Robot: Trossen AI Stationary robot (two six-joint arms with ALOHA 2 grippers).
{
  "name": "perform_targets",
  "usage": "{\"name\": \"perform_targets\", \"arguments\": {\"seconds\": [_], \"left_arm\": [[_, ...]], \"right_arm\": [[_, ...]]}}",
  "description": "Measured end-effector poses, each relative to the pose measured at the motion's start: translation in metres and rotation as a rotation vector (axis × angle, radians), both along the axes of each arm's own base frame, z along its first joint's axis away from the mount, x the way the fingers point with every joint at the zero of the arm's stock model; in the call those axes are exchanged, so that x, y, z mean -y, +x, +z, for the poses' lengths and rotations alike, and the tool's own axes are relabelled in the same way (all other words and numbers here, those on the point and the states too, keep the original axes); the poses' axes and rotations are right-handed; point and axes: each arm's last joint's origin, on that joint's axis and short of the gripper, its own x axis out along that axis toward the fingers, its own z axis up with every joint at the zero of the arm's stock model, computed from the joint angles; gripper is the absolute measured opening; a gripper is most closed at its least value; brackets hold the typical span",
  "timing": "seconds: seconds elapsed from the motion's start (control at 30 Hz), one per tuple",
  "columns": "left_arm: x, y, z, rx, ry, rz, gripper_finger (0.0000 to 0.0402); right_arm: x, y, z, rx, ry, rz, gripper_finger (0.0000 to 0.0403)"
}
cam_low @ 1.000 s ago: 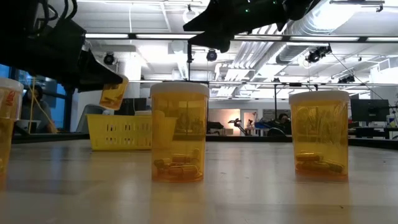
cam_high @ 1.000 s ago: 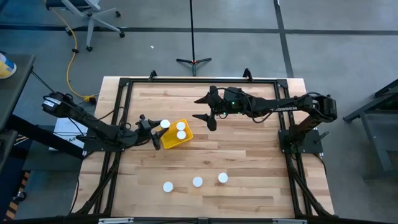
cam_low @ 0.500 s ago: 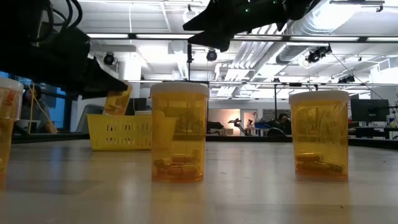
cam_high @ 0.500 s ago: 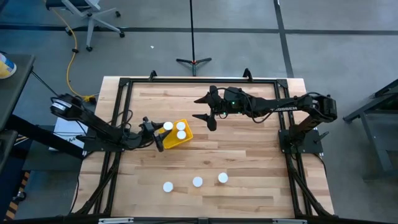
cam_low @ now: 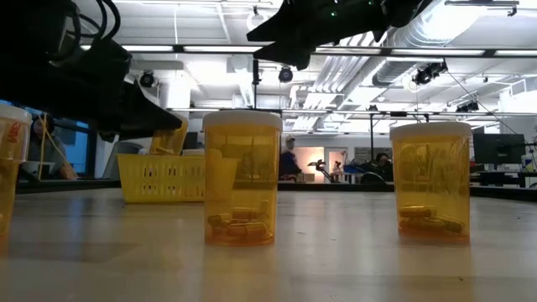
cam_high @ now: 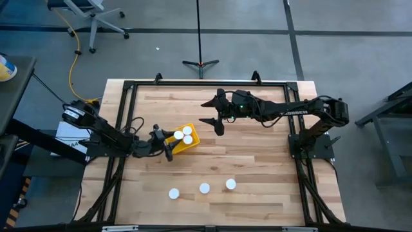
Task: Pick and place pill bottles into a basket
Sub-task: Put the orange pill bottle into the yellow basket
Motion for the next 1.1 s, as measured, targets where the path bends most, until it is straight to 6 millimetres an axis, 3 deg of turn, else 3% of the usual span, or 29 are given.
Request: {"name": "perform_targets", "arguments": {"seconds": [0.27,0.57,1.1], "left_arm": [[0.013,-0.004,-0.002,-0.003,0.005,-0.046,0.0225],[0.013,-0.005,-0.002,-0.014,0.023,-0.042,0.0227],[0.013,-0.005,-0.006,-0.041,0.009,-0.067,0.0291]], "right_arm": [[0.0,0.0,0.0,0.0,0.001,0.003,0.0298],[0.0,0.0,0.0,0.0,0.002,0.003,0.0298],[0.0,0.0,0.0,-0.001,-0.004,0.005,0.0298]]}}
